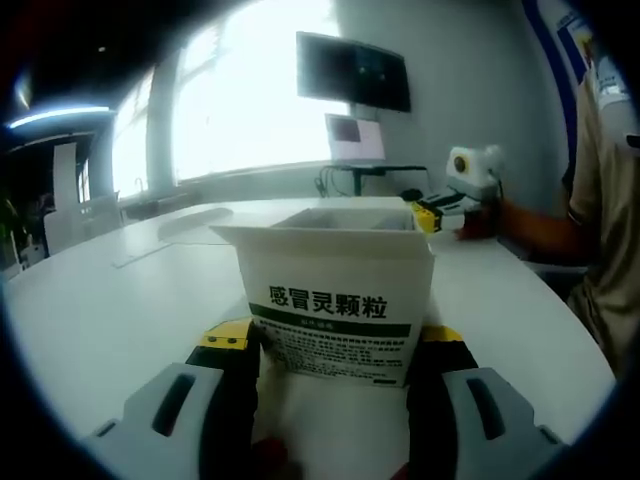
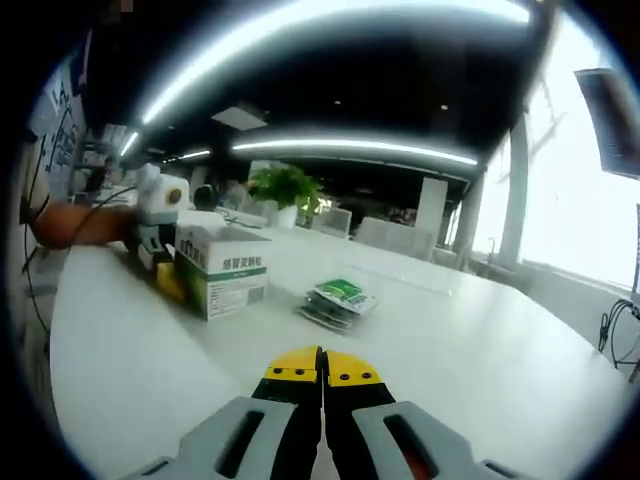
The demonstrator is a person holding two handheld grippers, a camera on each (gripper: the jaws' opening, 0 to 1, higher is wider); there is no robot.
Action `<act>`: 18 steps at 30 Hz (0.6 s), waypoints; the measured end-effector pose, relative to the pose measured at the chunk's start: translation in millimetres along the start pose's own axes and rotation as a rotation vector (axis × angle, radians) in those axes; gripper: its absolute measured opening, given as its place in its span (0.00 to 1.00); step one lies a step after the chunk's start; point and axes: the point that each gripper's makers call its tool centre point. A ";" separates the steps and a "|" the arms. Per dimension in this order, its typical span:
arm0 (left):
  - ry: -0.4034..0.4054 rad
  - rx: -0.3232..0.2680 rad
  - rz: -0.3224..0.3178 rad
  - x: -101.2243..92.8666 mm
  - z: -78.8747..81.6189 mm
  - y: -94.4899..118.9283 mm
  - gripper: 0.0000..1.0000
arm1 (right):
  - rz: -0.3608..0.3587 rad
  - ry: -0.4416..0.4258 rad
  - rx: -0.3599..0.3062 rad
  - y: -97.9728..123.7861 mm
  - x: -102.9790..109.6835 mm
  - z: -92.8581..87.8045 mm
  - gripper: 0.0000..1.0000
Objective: Take out ganmaoling bag from box put it on table
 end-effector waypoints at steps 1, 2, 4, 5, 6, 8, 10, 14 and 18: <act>0.000 0.000 0.000 0.0 0.0 0.0 0.50 | 0.000 0.000 -0.001 0.0 -0.1 0.2 0.00; 0.000 0.000 0.000 0.0 0.0 0.0 0.50 | -0.001 -0.001 -0.002 0.0 -0.3 0.2 0.00; 0.000 0.000 0.000 0.1 0.0 0.0 0.50 | -0.002 -0.004 -0.002 0.0 -0.6 0.4 0.00; -0.001 0.000 0.000 0.1 0.0 0.0 0.50 | -0.002 -0.003 -0.003 0.0 -0.5 0.4 0.00; -0.001 0.000 0.000 0.1 0.0 0.0 0.50 | -0.002 -0.003 -0.002 0.0 -0.5 0.4 0.00; -0.001 0.000 -0.001 0.1 0.0 0.0 0.50 | -0.002 -0.001 -0.002 -0.1 -0.2 0.4 0.00; -0.001 0.000 -0.001 -0.1 0.1 0.1 0.50 | -0.006 -0.001 -0.002 -0.1 -0.9 0.5 0.00; -0.001 0.000 -0.001 -0.2 0.0 0.1 0.50 | -0.009 -0.008 -0.006 0.2 -1.8 1.2 0.00; -0.002 0.000 -0.001 -0.4 0.0 0.0 0.50 | -0.007 -0.005 -0.004 0.0 -1.4 0.8 0.00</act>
Point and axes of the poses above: the point that each gripper's makers call its tool centre point, and the gripper's own axes: y roughly backward along the fingers, x roughly to its left, z roughly out of its top, and after that the axes turned 12 degrees about -x, right-handed
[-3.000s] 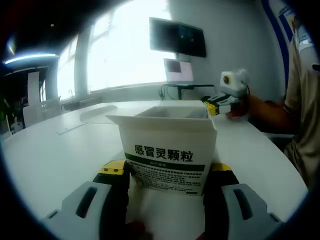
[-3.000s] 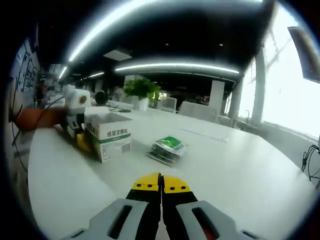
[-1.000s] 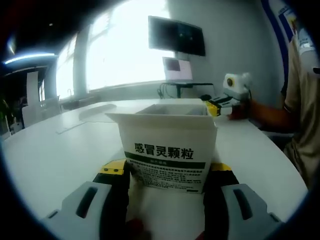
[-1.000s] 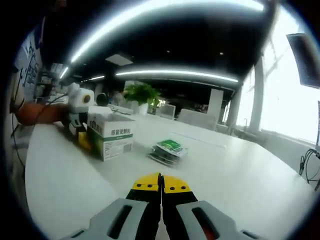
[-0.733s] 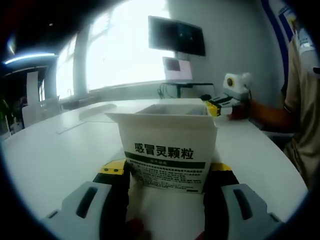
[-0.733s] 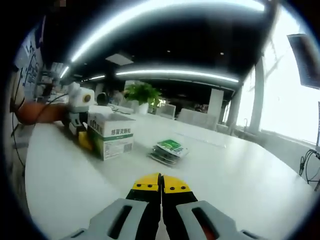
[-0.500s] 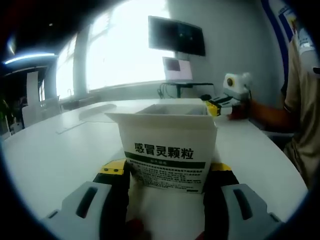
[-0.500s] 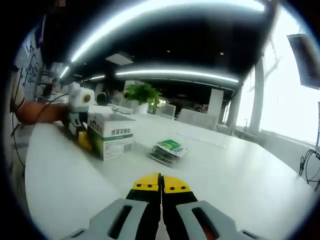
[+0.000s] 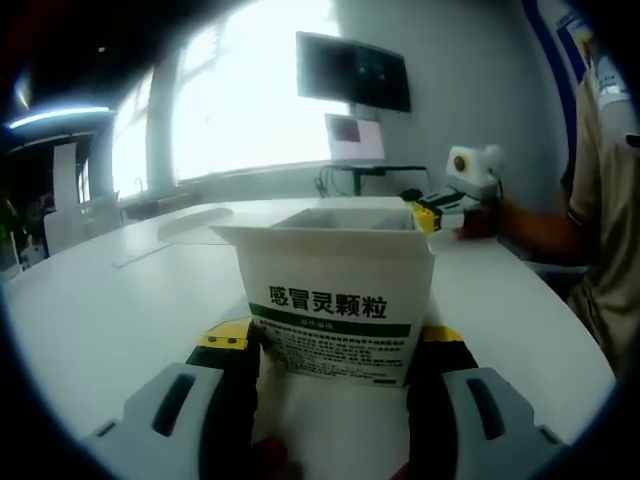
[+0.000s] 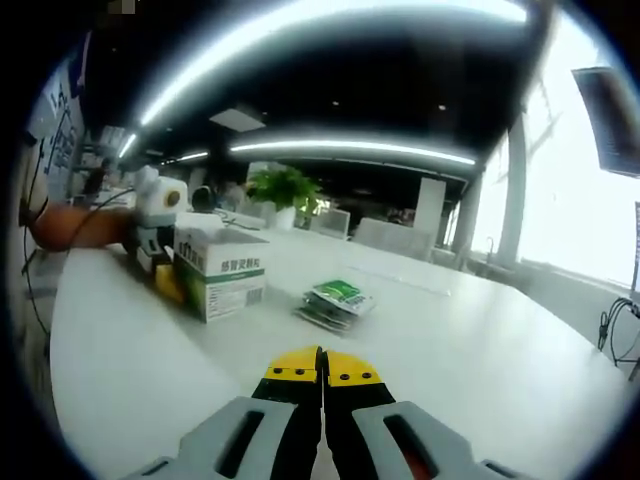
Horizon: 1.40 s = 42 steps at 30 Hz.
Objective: Take out ganmaoling bag from box put it on table
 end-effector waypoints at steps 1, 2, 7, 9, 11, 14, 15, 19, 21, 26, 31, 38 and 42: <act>0.000 0.000 0.000 0.0 0.0 0.0 0.50 | 0.000 0.000 0.000 0.0 0.0 0.0 0.00; 0.000 0.000 0.000 0.0 0.0 0.0 0.50 | 0.000 -0.001 0.000 0.0 -0.1 0.0 0.00; 0.000 0.000 0.000 0.0 -0.1 -0.1 0.50 | -0.004 -0.002 -0.001 0.1 -1.2 0.2 0.00; 0.000 0.000 0.000 0.0 -0.1 -0.1 0.50 | -0.003 -0.001 0.001 0.1 -0.8 -0.1 0.00; 0.000 0.000 0.000 0.1 -0.2 -0.1 0.50 | -0.001 0.002 0.002 0.1 -0.5 -0.3 0.00; -0.001 0.001 0.000 0.0 -0.3 0.0 0.50 | -0.001 0.002 0.003 0.1 -0.4 -0.5 0.00; -0.001 0.001 0.000 0.0 -0.4 0.0 0.50 | -0.001 0.002 0.003 0.1 -0.4 -0.4 0.00; -0.001 0.001 0.001 -0.2 -0.4 0.0 0.50 | 0.002 0.006 0.007 0.1 0.5 -0.9 0.00; -0.001 0.001 0.001 -0.1 -0.5 0.0 0.50 | 0.014 0.004 0.009 -0.3 2.6 -0.9 0.00; -0.001 0.001 0.001 0.2 -0.6 0.1 0.50 | 0.032 -0.010 0.015 -1.4 5.9 -0.7 0.00; -0.001 0.001 0.001 0.2 -0.6 0.2 0.50 | 0.055 0.010 0.012 -3.5 10.2 3.3 0.00; -0.002 0.001 0.001 0.1 -0.5 0.3 0.50 | 0.067 -0.003 0.003 -6.2 12.2 21.8 0.00; -0.002 0.002 0.001 0.3 -0.6 0.2 0.50 | 0.059 -0.018 0.007 -9.6 11.5 31.8 0.00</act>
Point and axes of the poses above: the point that each gripper's makers call its tool centre point, and the gripper's own axes: y roughly backward along the fingers, x roughly to its left, z roughly out of its top, and after that the axes turned 12 degrees about -x, right-handed
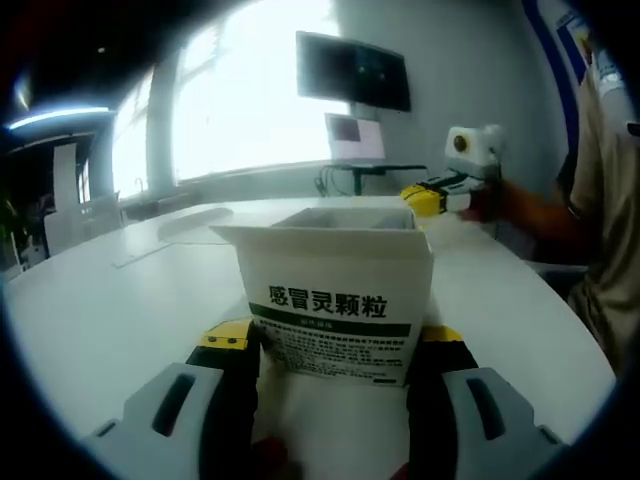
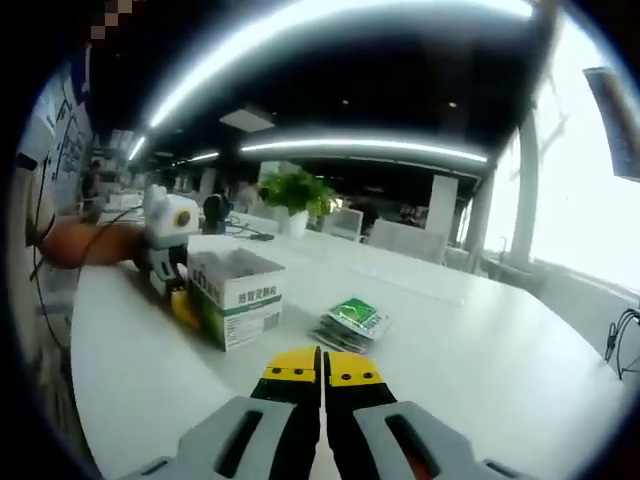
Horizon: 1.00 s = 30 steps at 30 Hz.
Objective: Take out ganmaoling bag from box put it on table
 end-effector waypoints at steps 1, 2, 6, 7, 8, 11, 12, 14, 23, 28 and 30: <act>0.000 0.000 0.000 0.0 0.0 0.0 0.50 | 0.001 0.006 0.001 -0.9 0.2 2.4 0.00; -0.001 0.000 0.000 0.1 0.0 0.0 0.50 | 0.001 0.014 0.001 -1.8 0.2 4.8 0.00; -0.001 0.001 0.000 0.1 0.0 0.0 0.50 | 0.006 0.019 -0.007 -6.2 1.7 16.1 0.00; -0.001 0.001 0.000 0.0 0.1 0.0 0.50 | 0.009 0.022 -0.009 -7.9 2.4 19.1 0.00; -0.001 0.000 0.000 -0.1 0.1 0.0 0.50 | 0.010 0.025 -0.007 -9.6 2.7 21.8 0.00; 0.000 0.001 0.000 -0.1 0.1 0.0 0.50 | 0.013 0.034 -0.010 -14.0 3.3 31.6 0.00; 0.000 0.001 0.000 -0.1 0.1 -0.1 0.50 | 0.017 0.029 -0.013 -15.5 4.1 35.1 0.00; 0.000 0.001 0.000 -0.1 0.2 0.0 0.50 | 0.024 0.016 -0.015 -18.7 5.8 41.2 0.00; -0.001 0.002 0.000 -0.1 0.0 0.0 0.50 | 0.057 0.011 -0.021 -33.0 13.3 61.5 0.00; -0.003 0.003 0.000 -0.4 -0.2 0.2 0.50 | 0.075 0.018 -0.025 -40.9 16.9 72.5 0.00; -0.002 0.005 0.000 -0.3 -0.5 0.3 0.50 | 0.065 0.021 -0.013 -44.0 15.8 74.6 0.00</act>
Point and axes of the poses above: the point that each gripper's makers call its tool centre point, and the gripper's own axes: y roughly backward along the fingers, x roughly to its left, z roughly out of its top, and after that the axes turned 12 degrees about -x, right-handed
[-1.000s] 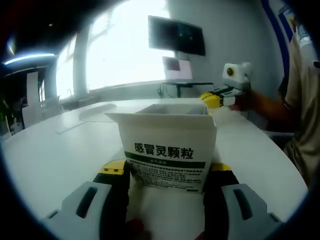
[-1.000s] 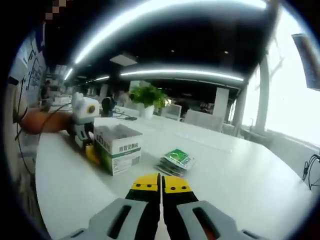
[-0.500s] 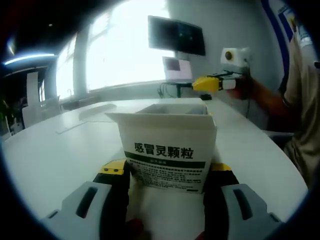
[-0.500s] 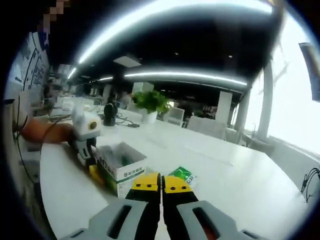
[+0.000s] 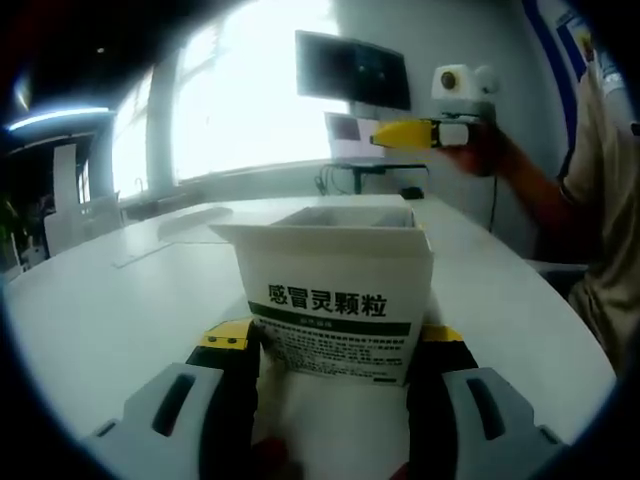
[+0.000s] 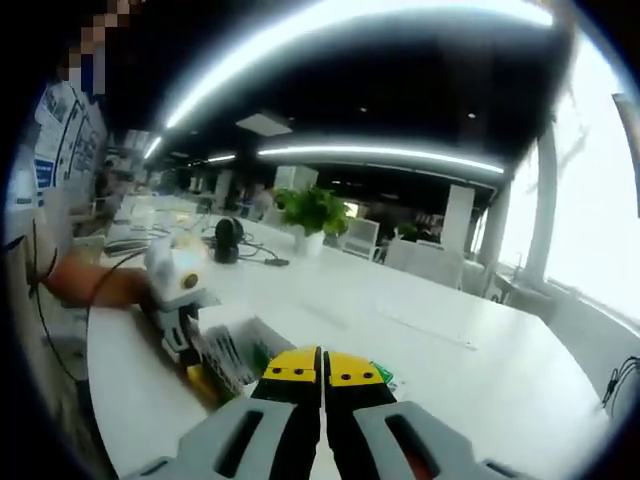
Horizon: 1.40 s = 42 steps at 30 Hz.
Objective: Take out ganmaoling bag from box put it on table
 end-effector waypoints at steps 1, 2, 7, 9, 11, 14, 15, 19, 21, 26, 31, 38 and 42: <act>-0.001 0.000 0.000 0.1 -0.1 -0.1 0.50 | 0.003 -0.005 0.003 -1.5 0.2 1.6 0.00; -0.001 0.001 0.000 0.2 -0.2 -0.1 0.50 | 0.007 -0.012 0.002 -2.5 0.9 2.6 0.00; -0.002 0.001 -0.001 0.7 -0.6 -0.3 0.50 | 0.056 -0.009 -0.002 -11.6 11.3 13.0 0.00; -0.003 0.001 -0.001 0.8 -0.7 -0.4 0.50 | 0.087 0.002 0.000 -15.1 18.2 17.3 0.00; -0.003 0.001 -0.001 0.9 -0.8 -0.4 0.50 | 0.103 0.013 0.005 -18.6 23.2 20.6 0.00; -0.003 0.002 -0.001 0.7 -0.9 -0.4 0.50 | 0.133 0.032 0.019 -23.0 30.4 21.9 0.00; -0.004 0.002 -0.001 0.7 -0.9 -0.4 0.50 | 0.142 0.039 0.023 -24.6 32.7 22.0 0.00; -0.004 0.003 -0.001 0.8 -1.2 -0.6 0.50 | 0.182 0.068 0.045 -32.1 41.9 21.3 0.00; -0.005 0.004 -0.001 0.8 -1.2 -0.6 0.50 | 0.196 0.095 0.063 -36.1 44.8 20.2 0.01; -0.006 0.004 -0.002 0.8 -1.2 -0.6 0.50 | 0.236 0.133 0.109 -45.9 50.5 13.1 0.02; -0.006 0.004 -0.002 0.8 -1.2 -0.7 0.50 | 0.289 0.205 0.209 -52.6 53.7 -7.8 0.03; -0.007 0.004 -0.002 0.9 -1.1 -0.6 0.50 | 0.364 0.277 0.303 -63.9 61.0 -27.8 0.04; -0.007 0.004 -0.002 0.9 -1.1 -0.6 0.50 | 0.403 0.317 0.345 -69.2 64.8 -36.0 0.04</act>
Point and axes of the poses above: the point that each gripper's makers call its tool centre point, and the gripper's own axes: y roughly backward along the fingers, x roughly to its left, z roughly out of its top, and after that the axes turned 12 degrees about -x, right-handed
